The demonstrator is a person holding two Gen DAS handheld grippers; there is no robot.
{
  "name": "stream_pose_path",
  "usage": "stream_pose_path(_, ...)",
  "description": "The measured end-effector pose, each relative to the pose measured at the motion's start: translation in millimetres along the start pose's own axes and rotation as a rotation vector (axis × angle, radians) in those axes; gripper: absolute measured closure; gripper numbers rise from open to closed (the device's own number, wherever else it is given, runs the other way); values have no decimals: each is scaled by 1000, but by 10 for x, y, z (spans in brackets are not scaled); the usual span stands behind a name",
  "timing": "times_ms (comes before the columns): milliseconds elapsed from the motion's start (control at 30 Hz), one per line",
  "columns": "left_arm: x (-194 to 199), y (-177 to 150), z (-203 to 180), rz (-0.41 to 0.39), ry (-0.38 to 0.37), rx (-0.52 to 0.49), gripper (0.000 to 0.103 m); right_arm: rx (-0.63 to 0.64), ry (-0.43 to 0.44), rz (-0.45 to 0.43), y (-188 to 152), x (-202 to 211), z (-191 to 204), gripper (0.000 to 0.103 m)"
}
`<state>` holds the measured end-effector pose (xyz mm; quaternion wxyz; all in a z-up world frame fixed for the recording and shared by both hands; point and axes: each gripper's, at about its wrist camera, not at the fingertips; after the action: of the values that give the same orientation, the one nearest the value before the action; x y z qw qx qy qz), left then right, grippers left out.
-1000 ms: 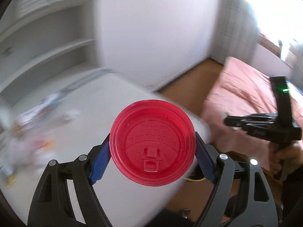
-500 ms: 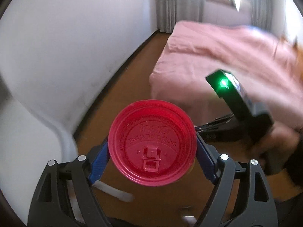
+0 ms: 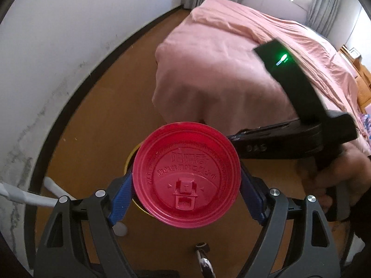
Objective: Collect trash
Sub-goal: 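Carry the red lid and white ring to the bin and release both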
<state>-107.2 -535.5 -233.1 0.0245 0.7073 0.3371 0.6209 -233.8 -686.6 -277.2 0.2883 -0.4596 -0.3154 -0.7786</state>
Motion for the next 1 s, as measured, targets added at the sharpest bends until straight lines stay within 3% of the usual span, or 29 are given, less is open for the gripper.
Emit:
stream_pose_path(267, -378, 19, 131, 64, 34, 34, 23, -17, 30, 19, 90, -180, -14, 96)
stream_pose_path(500, -319, 57, 106, 63, 38, 41, 20, -44, 33, 1, 154, -153, -57, 91)
stream_pose_path(533, -314, 68, 95, 63, 39, 40, 20, -48, 34, -6, 154, -130, -63, 77)
stream_pose_path(567, -305, 73, 89, 63, 41, 38, 19, -56, 30, -18, 155, -86, -74, 49)
stream_pose_path(600, -300, 83, 78, 61, 44, 36, 17, -60, 17, -38, 152, -21, -79, 38)
stream_pose_path(833, -163, 157, -65, 42, 39, 17, 11, -61, -38, -124, 63, 504, -58, 31)
stream_pose_path(1000, 205, 216, -309, -1, 24, -20, 11, -44, -124, -205, -94, 1092, 27, 24)
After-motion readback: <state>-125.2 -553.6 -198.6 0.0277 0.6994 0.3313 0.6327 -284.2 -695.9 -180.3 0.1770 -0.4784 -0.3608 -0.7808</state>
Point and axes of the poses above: each gripper's, at about its wrist camera, not at the fingertips, and x roughly against the way its jaws point, z to its left, y to its top, and after that the axes turned 10 degrees about x, right-handed
